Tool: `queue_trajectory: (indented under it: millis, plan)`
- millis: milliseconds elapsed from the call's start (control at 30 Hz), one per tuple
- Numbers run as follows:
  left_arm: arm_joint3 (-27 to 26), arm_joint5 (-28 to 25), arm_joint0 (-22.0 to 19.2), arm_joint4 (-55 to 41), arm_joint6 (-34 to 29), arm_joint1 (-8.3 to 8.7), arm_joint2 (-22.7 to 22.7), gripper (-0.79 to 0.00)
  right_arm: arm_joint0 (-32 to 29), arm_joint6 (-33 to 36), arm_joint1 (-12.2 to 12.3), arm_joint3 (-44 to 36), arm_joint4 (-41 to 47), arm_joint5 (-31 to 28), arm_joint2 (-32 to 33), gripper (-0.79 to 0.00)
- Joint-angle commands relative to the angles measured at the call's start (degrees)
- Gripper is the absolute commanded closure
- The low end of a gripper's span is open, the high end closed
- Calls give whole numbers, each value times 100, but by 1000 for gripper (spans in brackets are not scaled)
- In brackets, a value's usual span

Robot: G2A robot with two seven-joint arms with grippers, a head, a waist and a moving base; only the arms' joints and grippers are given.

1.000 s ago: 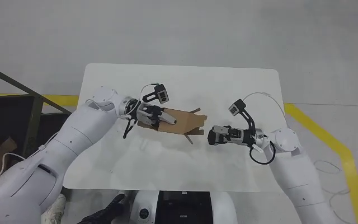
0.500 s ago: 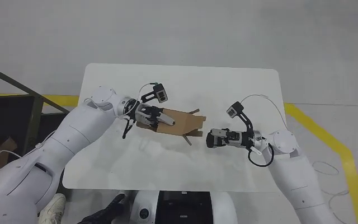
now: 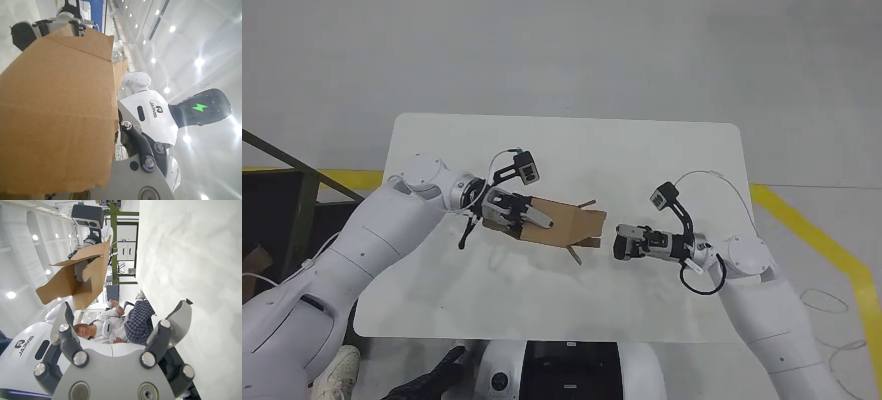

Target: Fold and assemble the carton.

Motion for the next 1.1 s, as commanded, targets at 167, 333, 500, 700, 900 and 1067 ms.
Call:
queue_trajectory:
  millis: [167, 333, 500, 700, 900, 1067]
  plan:
    - [-192, -287, 139, -137, 3, 189, -25, 0, 40, -174, -11, 42, -200, 1, -180, -785]
    - [-338, -371, 154, -350, 3, 319, 51, 0, 26, -428, -1, -6, -483, 52, -237, -785]
    - [-422, -369, 151, -459, 3, 356, 104, 0, 33, -561, -3, -9, -487, 74, -286, -785]
    - [-422, -369, 151, -459, 3, 356, 104, 0, 204, -654, -38, 16, -532, 166, -483, -785]
    - [-422, -369, 151, -459, 3, 356, 104, 0, 400, -686, -98, 17, -489, 177, -752, -785]
    - [-422, -369, 151, -459, 3, 356, 104, 0, 444, -664, -119, -113, -512, 190, -899, -785]
